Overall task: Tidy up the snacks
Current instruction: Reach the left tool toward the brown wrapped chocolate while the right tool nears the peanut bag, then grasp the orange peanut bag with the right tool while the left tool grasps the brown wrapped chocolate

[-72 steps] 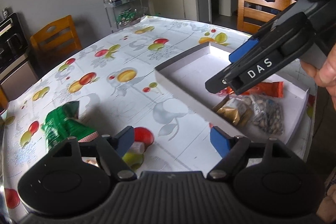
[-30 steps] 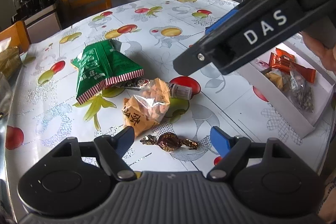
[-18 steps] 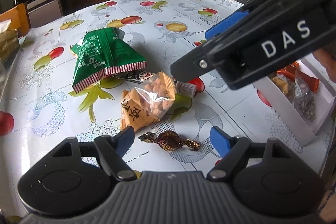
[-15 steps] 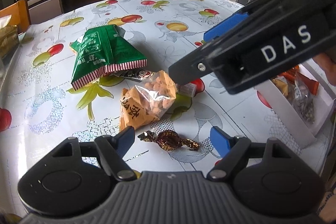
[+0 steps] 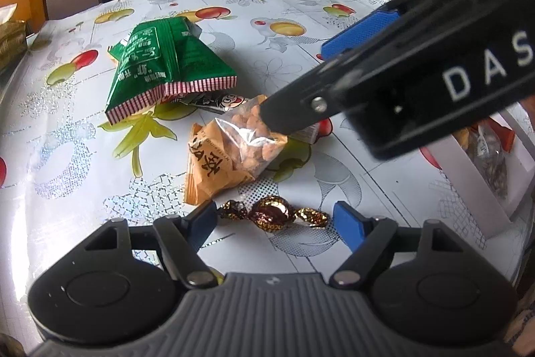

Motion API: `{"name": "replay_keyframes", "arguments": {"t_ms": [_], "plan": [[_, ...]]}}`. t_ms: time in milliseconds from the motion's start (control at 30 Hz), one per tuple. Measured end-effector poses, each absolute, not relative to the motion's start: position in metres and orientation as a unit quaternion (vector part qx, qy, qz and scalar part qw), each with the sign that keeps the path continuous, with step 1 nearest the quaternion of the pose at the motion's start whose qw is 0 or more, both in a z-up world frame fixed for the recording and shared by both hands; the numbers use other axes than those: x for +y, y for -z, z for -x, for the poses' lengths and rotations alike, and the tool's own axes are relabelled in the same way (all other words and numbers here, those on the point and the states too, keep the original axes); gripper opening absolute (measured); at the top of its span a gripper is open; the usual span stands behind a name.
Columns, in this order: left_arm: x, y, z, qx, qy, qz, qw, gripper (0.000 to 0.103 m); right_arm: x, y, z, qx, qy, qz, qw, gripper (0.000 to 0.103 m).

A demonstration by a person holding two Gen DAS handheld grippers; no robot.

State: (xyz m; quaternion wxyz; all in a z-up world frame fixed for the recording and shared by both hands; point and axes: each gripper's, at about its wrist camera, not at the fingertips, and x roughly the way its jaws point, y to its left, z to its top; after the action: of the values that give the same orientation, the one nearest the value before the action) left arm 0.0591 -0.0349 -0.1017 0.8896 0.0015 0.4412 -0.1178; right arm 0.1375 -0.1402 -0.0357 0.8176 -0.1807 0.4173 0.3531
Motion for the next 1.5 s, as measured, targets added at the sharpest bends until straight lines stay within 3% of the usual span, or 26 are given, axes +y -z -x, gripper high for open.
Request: {"name": "replay_keyframes", "arguments": {"t_ms": [233, 467, 833, 1300, 1500], "plan": [[-0.034, 0.105, -0.057, 0.432, 0.124, -0.002, 0.893, 0.078, -0.123, 0.043, -0.139, 0.419, -0.372, 0.196, 0.805, 0.070], [-0.031, 0.104, -0.050, 0.429, 0.130, -0.011, 0.894, 0.067, -0.104, 0.052, -0.143, 0.416, -0.386, 0.213, 0.795, 0.070], [-0.009, 0.103, -0.038, 0.436, 0.102, -0.010, 0.894, 0.066, -0.079, 0.073, -0.149, 0.422, -0.410, 0.256, 0.767, 0.069], [0.003, 0.100, -0.039, 0.444, 0.080, -0.020, 0.892, 0.067, -0.079, 0.097, -0.152, 0.457, -0.400, 0.280, 0.744, 0.046], [-0.001, 0.103, -0.042, 0.444, 0.091, -0.030, 0.891, 0.066, -0.088, 0.091, -0.152, 0.454, -0.397, 0.260, 0.754, 0.043]]}}
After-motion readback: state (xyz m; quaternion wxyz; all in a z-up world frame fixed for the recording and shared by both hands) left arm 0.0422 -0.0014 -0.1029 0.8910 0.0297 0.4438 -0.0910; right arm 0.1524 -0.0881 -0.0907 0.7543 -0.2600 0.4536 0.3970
